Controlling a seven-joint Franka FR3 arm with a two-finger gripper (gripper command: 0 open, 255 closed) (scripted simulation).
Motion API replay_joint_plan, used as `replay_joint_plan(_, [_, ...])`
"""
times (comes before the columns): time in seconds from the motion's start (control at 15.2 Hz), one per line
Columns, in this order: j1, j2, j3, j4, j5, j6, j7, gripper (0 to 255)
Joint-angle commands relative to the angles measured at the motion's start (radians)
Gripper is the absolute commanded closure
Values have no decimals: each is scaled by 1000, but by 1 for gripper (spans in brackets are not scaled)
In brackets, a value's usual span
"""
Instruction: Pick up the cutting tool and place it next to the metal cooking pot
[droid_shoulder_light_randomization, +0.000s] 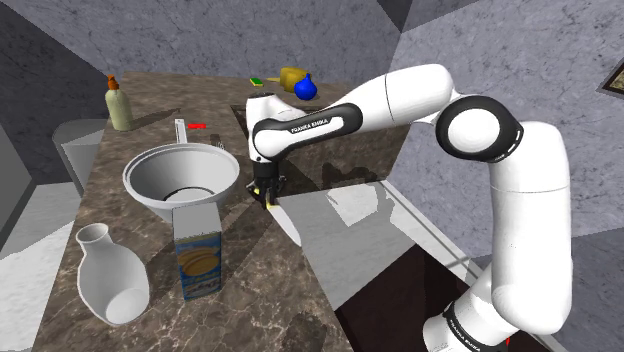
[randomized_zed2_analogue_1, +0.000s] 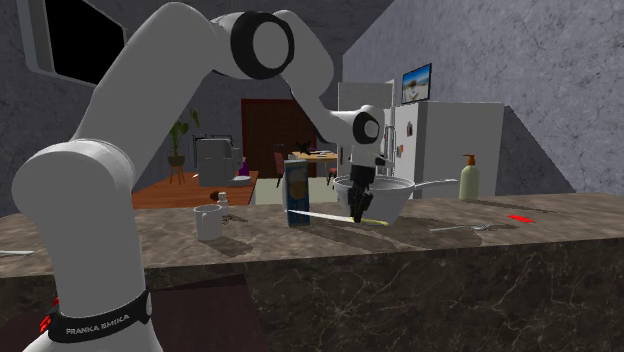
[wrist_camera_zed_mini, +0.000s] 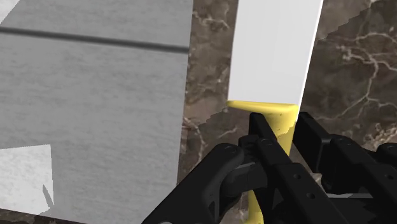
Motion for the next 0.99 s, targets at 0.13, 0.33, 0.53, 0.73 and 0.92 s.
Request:
replay_joint_plan(0.13, [3,28,-6,-13,-9,40,4,255])
replay_joint_plan(0.33, [6,50,-11,-19,-16,68,7,255])
replay_joint_plan(0.53, [9,74,-16,-23,-23,96,10,255])
replay_joint_plan(0.73, [11,85,-18,-24,-26,108,12,255])
replay_joint_plan(0.92, [11,86,-18,-24,-26,108,12,255])
